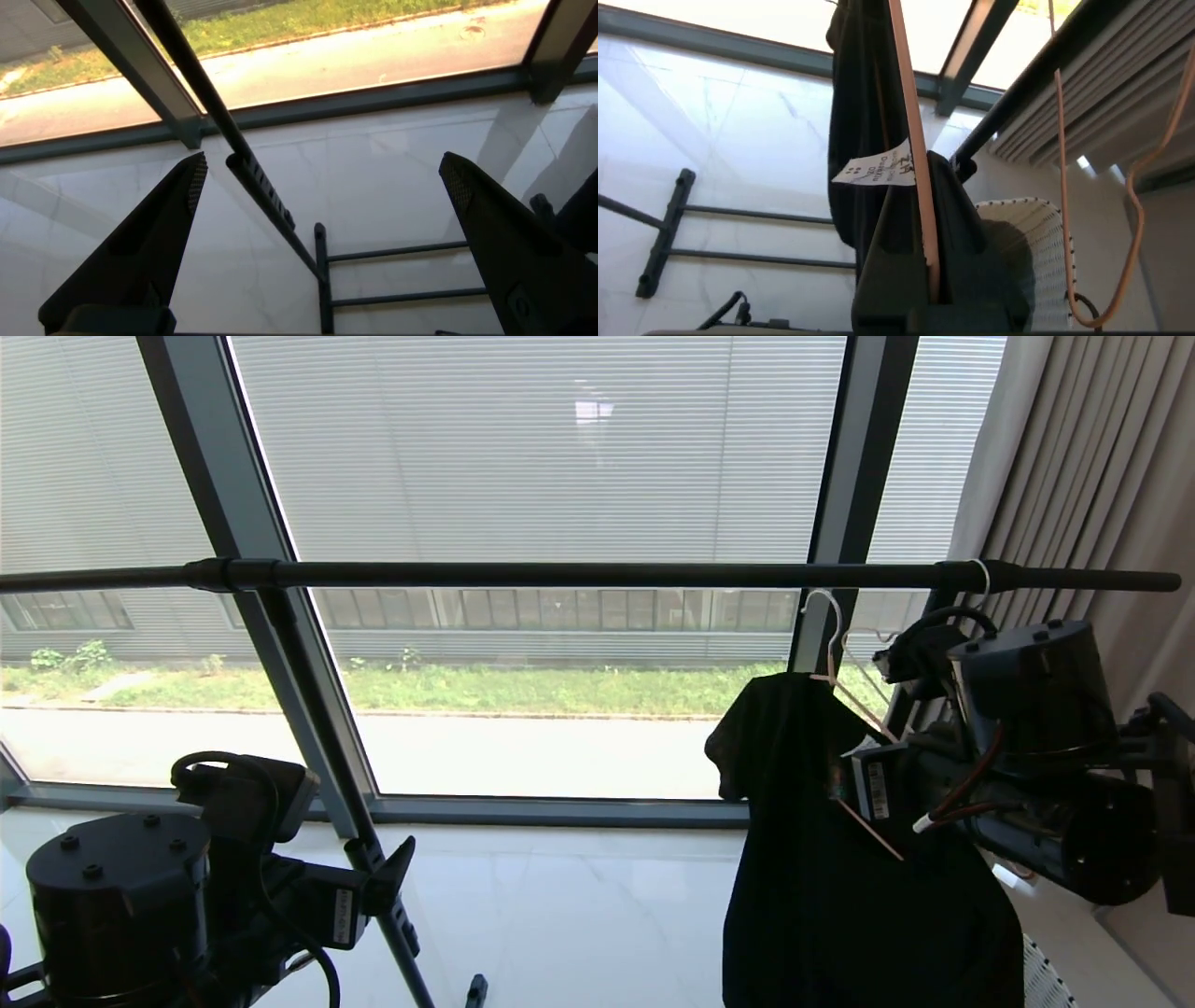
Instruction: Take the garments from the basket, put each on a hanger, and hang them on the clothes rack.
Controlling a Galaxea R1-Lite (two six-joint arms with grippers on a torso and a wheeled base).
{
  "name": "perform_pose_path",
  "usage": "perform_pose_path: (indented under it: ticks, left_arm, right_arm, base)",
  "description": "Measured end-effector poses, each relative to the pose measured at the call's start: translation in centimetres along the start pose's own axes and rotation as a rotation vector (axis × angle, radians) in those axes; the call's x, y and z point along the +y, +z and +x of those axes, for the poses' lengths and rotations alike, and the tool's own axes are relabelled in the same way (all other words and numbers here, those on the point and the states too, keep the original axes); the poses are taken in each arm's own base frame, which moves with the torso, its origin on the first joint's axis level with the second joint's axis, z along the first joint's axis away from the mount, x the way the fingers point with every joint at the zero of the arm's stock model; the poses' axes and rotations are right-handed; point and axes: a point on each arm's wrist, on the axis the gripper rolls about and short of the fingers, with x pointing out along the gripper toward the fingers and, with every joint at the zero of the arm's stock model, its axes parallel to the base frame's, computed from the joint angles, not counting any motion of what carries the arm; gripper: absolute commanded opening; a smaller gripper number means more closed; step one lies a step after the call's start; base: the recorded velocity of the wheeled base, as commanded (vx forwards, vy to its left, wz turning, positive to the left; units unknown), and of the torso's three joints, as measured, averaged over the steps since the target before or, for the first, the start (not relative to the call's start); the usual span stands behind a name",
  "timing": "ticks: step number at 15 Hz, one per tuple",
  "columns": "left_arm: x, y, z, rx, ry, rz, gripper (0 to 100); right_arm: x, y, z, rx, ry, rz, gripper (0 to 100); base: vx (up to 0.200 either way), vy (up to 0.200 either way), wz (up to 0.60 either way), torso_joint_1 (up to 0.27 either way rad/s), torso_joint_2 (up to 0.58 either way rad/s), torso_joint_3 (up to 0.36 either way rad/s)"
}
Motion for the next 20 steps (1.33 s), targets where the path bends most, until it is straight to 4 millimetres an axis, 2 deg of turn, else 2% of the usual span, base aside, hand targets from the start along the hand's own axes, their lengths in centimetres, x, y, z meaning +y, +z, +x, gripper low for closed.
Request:
perform_pose_path:
  ticks: [5, 9, 15, 20]
  left_arm:
    - [0.0, 0.0, -0.1, -0.001, -0.003, 0.001, 100]
    - [0.0, 0.0, -0.2, -0.004, -0.005, 0.0, 100]
    - [0.1, -0.3, -0.5, -0.003, -0.005, 0.0, 100]
    - [0.3, -0.5, -0.9, -0.008, -0.005, -0.003, 100]
  right_arm:
    - [-0.9, 2.3, -0.2, -0.118, 0.065, -0.065, 0]
    - [-2.0, 4.5, 1.7, -0.15, 0.023, -0.041, 0]
    - [-1.1, 3.5, 4.6, -0.085, 0.01, -0.065, 0]
    - [-0.7, 2.8, 5.7, -0.053, 0.008, -0.078, 0]
  base:
    - [0.0, 0.0, 0.0, 0.0, 0.0, 0.0]
    - [0.0, 0.0, 0.0, 0.0, 0.0, 0.0]
    - [0.0, 0.0, 0.0, 0.0, 0.0, 0.0]
    - [0.0, 0.0, 0.0, 0.0, 0.0, 0.0]
